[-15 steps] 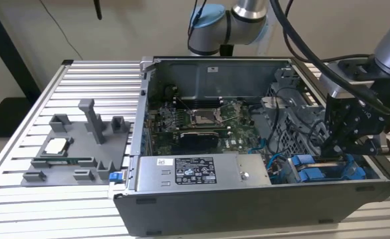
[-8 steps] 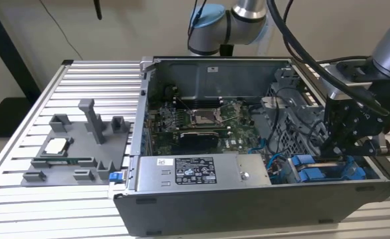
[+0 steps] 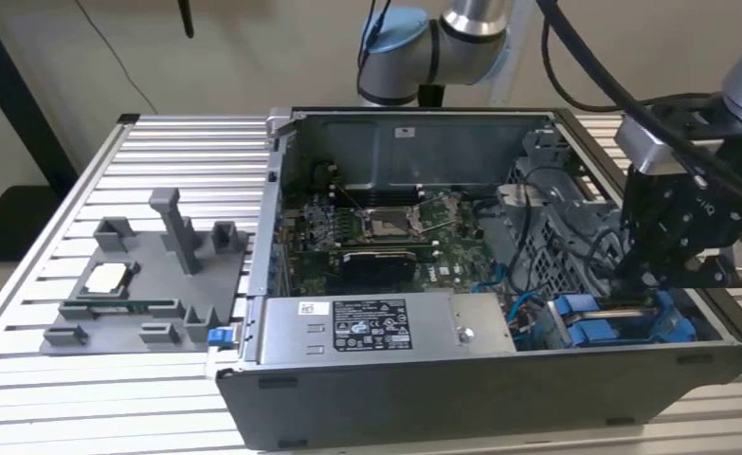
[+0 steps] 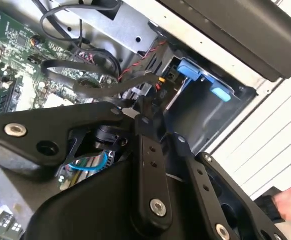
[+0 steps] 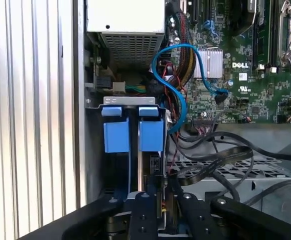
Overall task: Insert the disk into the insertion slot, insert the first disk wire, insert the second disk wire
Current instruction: 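Insert the second disk wire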
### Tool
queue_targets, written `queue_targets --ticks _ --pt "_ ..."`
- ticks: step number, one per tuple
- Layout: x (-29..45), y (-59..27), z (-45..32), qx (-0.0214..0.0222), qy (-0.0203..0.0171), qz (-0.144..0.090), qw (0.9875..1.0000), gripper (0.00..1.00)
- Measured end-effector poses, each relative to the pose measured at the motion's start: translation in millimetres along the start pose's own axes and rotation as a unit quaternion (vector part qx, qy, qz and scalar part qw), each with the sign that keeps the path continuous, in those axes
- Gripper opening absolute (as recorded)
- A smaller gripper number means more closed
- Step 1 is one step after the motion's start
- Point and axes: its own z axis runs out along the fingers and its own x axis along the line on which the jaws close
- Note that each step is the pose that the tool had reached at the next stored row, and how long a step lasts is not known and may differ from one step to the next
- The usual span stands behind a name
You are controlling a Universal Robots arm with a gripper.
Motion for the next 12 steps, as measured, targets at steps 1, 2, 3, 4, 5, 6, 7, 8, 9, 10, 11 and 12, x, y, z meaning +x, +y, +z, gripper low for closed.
queue_targets --ticks 1,2,3,4,5,6,7,8,9,10,11,12 --pt "-0.1 0.1 -2.8 -0.0005 -0.0002 0.000 1.0000 0.24" --pt "-0.3 0.1 -5.6 -0.0007 0.0000 0.000 1.0000 0.24" --pt "-0.4 0.1 -7.9 -0.0009 -0.0001 0.000 1.0000 0.24" --pt "-0.6 0.2 -10.8 -0.0010 -0.0001 0.000 1.0000 0.24" --pt "-0.8 0.2 -13.6 -0.0012 -0.0001 0.000 1.0000 0.24" --pt "-0.9 0.2 -16.0 -0.0013 -0.0001 0.000 1.0000 0.24" --pt "-1.0 0.3 -17.8 -0.0015 -0.0001 0.000 1.0000 0.24" --pt "-1.1 0.3 -19.5 -0.0016 0.0000 0.000 1.0000 0.24" --pt "-1.1 0.3 -20.8 -0.0016 -0.0001 0.001 1.0000 0.24" --pt "-1.3 0.3 -22.4 -0.0017 -0.0001 0.001 1.0000 0.24" --pt "-1.3 0.4 -23.9 -0.0017 -0.0001 0.001 1.0000 0.24" --pt "-1.4 0.3 -25.4 -0.0017 -0.0001 0.001 1.0000 0.24"
